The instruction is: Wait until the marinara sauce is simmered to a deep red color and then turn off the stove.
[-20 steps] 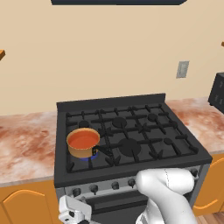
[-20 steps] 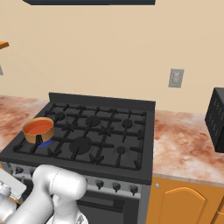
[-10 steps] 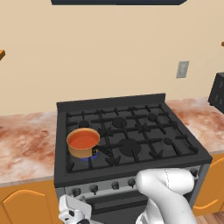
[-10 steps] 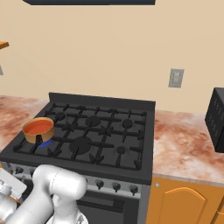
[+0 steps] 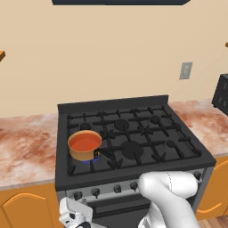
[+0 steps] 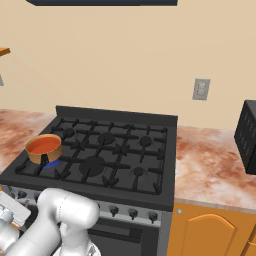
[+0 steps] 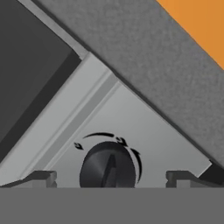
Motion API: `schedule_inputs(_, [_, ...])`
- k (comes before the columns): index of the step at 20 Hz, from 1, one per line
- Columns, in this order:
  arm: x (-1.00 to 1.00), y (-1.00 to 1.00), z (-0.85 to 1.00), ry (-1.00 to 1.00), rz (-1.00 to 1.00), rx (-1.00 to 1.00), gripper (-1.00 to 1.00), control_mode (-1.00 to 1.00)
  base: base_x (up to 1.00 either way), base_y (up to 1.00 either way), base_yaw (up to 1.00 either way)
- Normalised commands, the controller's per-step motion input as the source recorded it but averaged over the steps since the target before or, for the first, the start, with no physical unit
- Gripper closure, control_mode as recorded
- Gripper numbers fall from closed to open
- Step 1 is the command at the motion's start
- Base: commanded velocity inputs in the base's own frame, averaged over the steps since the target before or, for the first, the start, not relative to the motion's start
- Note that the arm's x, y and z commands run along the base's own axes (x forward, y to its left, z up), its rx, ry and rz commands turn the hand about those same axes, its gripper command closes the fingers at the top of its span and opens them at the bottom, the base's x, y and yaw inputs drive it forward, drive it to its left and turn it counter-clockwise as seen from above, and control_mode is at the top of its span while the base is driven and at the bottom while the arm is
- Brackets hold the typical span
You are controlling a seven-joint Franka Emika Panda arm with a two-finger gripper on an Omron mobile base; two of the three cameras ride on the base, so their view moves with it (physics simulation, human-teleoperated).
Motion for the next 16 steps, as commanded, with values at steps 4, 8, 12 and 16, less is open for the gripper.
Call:
schedule_inputs(4, [0.0,0.0,0.0,0.0,0.0,0.0,1.0,-1.0,0.0,0.0,0.0])
schedule_inputs(8, [0.0,0.0,0.0,0.0,0.0,0.0,1.0,-1.0,0.0,0.0,0.0])
schedule_inputs(12, [0.0,0.0,0.0,0.0,0.0,0.0,1.0,-1.0,0.0,0.0,0.0])
schedule_inputs(16, [0.0,0.0,0.0,0.0,0.0,0.0,1.0,-1.0,0.0,0.0,0.0])
